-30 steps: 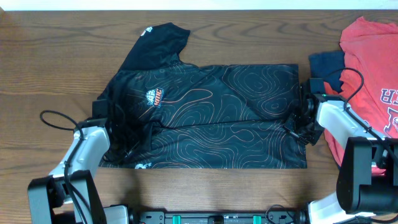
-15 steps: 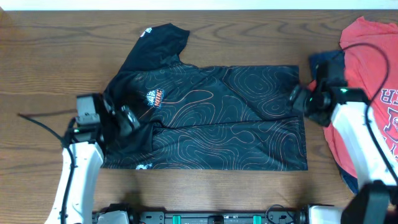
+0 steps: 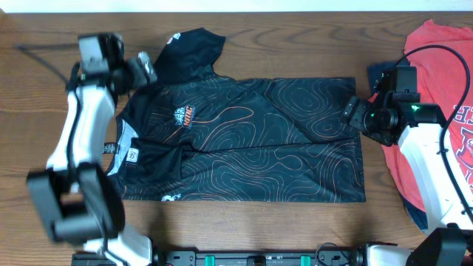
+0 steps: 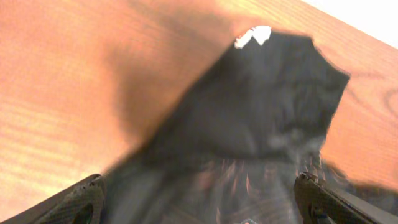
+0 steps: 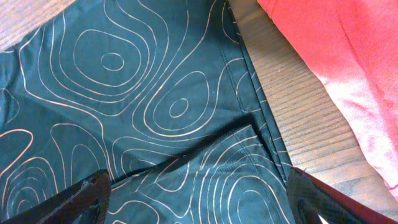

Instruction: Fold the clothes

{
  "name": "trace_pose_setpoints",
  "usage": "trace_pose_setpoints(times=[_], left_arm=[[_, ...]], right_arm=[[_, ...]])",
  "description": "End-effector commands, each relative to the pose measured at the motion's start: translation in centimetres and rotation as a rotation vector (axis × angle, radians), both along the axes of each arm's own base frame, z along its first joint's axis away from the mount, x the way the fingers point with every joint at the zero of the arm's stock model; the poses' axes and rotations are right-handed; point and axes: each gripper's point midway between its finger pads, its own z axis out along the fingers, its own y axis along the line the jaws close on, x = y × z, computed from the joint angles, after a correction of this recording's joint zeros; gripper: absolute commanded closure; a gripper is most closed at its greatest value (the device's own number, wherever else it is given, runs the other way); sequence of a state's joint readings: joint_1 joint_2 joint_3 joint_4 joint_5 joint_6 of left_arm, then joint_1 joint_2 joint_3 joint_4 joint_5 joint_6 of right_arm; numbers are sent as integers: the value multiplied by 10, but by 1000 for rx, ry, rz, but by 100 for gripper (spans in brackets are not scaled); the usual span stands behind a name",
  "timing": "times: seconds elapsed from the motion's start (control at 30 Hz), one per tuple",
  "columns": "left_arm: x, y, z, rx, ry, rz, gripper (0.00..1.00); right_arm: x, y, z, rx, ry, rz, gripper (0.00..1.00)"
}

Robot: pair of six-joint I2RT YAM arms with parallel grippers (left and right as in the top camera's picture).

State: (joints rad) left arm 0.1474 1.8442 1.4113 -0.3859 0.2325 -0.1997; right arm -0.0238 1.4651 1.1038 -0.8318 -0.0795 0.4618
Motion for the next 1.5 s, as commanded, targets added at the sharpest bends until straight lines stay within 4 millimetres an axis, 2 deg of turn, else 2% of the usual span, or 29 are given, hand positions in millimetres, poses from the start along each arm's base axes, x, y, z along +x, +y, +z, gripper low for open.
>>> trace_pose_setpoints(times=[0.0,0.17,0.4,0.53,0.73,0.9,0.97,1.0,1.2,1.3,1.47], left_arm=[[36,-2,-21,43,-4,-87,2],[71,-4,-57,49,-25,-100,2],[95,-9,-85,62,-87,-116,2],[99,-21,-99,61,-90,-137,2],[95,-37,-131,76,-36,-154,2],[90,-47,-143,69,-5,-172,1],[85,-54,-147,67,19,-185,6],[83,-57,-149,67,33,-192,14],[71,-63,-157,76,80,-224,39],[68,-63,-159,75,96,-224,48],[61,-61,-165,81,131,-219,54]], right_arm=[[-2,1,-1,2,9,17,11],[-4,3,-2,2,15,22,12],[-3,3,-1,2,13,22,12],[-3,3,-1,2,14,22,12],[-4,3,-2,2,17,22,12],[-7,3,-3,2,29,22,12],[-7,3,-3,2,27,21,12],[-6,3,-2,2,25,21,12],[-7,3,-3,2,28,22,12],[-7,3,-3,2,28,22,12],[-7,3,-3,3,28,22,12]])
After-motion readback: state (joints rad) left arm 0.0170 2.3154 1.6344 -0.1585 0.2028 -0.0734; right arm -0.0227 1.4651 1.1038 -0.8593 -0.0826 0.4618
